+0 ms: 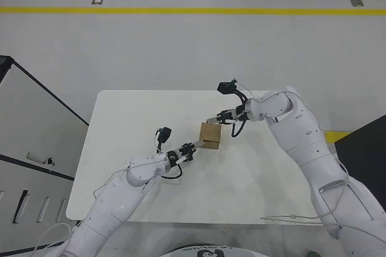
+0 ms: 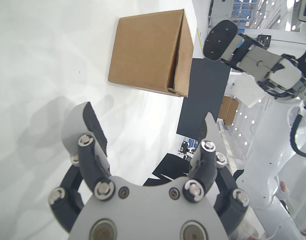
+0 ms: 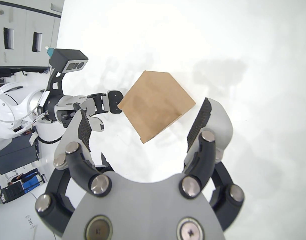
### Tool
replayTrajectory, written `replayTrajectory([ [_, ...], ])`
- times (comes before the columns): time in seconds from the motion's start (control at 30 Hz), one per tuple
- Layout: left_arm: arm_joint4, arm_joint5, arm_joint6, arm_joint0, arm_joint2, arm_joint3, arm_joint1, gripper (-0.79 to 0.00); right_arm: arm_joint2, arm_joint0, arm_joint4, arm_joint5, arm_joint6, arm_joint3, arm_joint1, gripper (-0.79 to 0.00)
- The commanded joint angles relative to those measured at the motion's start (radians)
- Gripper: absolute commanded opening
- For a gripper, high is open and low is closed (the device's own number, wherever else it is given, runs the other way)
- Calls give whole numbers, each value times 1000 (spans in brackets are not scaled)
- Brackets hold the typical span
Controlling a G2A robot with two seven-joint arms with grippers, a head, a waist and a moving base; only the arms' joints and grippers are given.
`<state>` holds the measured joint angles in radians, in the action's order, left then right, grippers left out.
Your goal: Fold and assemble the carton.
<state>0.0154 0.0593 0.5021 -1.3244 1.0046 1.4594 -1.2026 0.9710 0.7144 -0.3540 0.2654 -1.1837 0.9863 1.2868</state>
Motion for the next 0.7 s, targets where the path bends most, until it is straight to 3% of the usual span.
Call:
replayTrajectory([
  [0.0, -2, -16, 2, -7, 4, 14, 2, 0, -5, -14, 45, 14, -7, -30, 6, 0],
  [0.27, -16, -26, -5, -7, 4, 17, 2, 0, -5, -23, 55, 17, -10, -39, 7, 0],
  [0.47, -321, -228, -105, -25, -19, 52, 15, 0, 5, 2, 86, -1, 16, -24, 4, 0],
  [0.67, -378, -237, -125, -28, -22, 53, 17, 0, 9, 3, 104, -2, 6, -24, 3, 0],
])
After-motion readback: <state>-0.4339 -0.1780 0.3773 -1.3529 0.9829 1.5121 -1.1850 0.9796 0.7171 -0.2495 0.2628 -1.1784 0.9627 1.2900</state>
